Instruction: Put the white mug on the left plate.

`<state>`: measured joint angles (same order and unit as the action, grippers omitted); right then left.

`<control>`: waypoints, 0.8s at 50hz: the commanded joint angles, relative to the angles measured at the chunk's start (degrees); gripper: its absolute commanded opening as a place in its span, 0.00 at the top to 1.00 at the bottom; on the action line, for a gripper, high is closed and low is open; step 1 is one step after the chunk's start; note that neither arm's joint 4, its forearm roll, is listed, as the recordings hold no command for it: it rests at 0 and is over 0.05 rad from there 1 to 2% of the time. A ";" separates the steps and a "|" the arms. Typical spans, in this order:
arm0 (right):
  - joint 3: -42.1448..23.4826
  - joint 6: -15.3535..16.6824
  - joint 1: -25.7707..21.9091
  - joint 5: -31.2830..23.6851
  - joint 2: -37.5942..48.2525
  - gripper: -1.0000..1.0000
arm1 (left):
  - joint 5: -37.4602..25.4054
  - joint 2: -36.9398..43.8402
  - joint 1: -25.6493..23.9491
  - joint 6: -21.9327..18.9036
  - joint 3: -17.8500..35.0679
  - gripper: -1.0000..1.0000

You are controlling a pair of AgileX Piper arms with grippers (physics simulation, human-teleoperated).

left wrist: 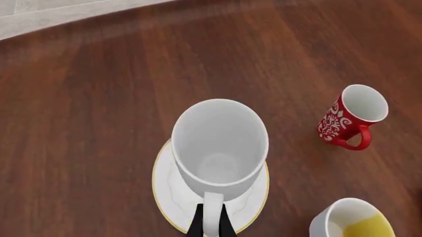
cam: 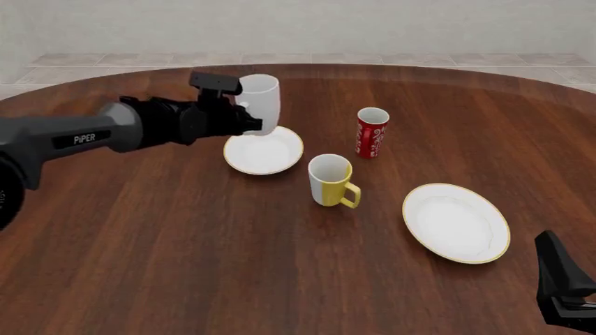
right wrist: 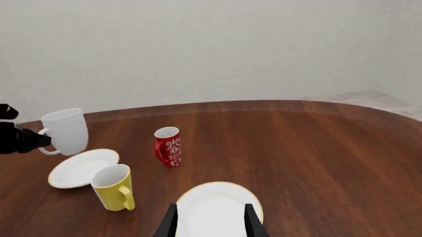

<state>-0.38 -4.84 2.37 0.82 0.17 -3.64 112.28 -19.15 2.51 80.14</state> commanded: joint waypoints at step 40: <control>0.24 -0.04 0.12 0.08 -0.15 0.00 | 3.82 1.51 -0.68 0.78 -2.75 1.00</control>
<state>-0.23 -4.89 2.47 0.85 0.07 -0.81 113.97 -19.54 3.33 78.28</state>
